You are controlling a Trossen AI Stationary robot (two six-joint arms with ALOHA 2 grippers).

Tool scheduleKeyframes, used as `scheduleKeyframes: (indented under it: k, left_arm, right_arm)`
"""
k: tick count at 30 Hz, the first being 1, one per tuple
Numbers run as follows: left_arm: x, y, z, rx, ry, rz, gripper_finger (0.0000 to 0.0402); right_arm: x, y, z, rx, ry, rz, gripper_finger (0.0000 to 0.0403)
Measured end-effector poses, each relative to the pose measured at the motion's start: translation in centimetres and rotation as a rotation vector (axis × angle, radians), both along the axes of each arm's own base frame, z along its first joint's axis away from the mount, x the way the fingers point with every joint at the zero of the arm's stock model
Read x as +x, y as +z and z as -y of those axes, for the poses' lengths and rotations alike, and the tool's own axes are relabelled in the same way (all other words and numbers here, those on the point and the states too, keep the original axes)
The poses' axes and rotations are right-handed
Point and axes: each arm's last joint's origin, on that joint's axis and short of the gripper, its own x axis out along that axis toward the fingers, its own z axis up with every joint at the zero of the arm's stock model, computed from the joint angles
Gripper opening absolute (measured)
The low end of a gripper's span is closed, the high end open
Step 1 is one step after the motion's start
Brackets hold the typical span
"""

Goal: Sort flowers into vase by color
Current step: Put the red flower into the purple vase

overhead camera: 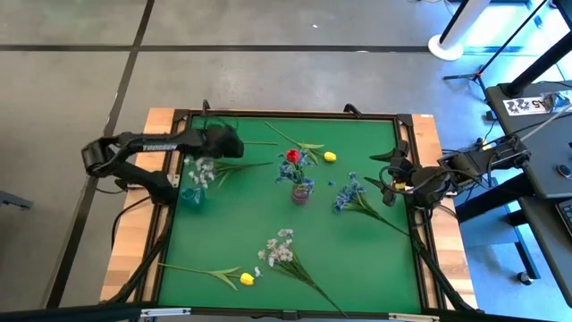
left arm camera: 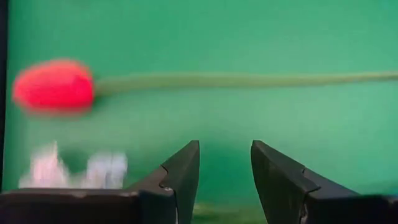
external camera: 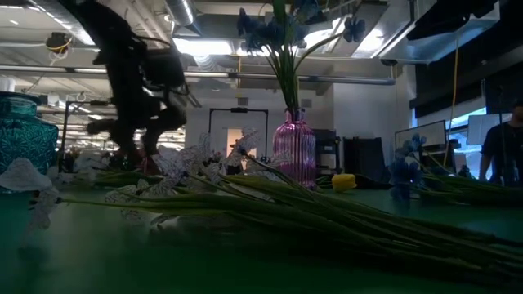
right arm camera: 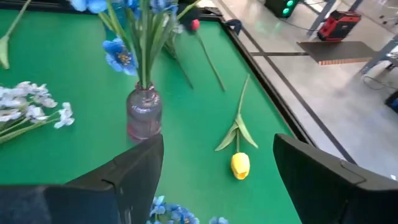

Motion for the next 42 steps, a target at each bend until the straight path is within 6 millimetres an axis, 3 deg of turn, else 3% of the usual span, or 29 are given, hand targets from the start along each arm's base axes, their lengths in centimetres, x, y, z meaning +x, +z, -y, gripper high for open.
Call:
scheduleKeyframes:
  k: [5, 8, 12, 20, 25, 35, 42]
  left_arm:
    - [-0.3, 3.6, -3.0, 0.053, -0.207, -0.124, 0.014]
    - [-1.1, 4.3, -4.0, 0.046, -0.284, -0.218, 0.014]
    - [-2.0, 3.2, -4.7, -0.047, -0.395, -0.35, 0.014]
    - [-0.8, -1.4, -5.5, -0.225, -0.62, -0.533, 0.014]
    - [-0.9, -3.8, -6.2, -0.295, -0.652, -0.644, 0.014]
    - [-0.1, -3.1, -6.3, -0.261, -0.706, -0.744, 0.0108]
    - [-2.3, -3.0, -8.3, -0.296, -0.642, -0.746, 0.0104]
  right_arm:
    - [0.0, 0.0, -0.1, 0.039, 0.003, 0.005, 0.0303]
    - [0.0, 0.0, -0.1, 0.065, -0.012, 0.014, 0.0303]
    - [0.1, 0.0, -0.1, 0.081, -0.019, 0.025, 0.0303]
    - [0.2, 0.2, -0.1, 0.111, -0.029, 0.058, 0.0303]
    - [0.2, 0.1, -0.2, 0.152, -0.041, 0.062, 0.0303]
    - [0.2, 0.1, -0.2, 0.16, -0.038, 0.061, 0.0303]
    - [0.2, 0.1, -0.2, 0.164, -0.059, 0.069, 0.0303]
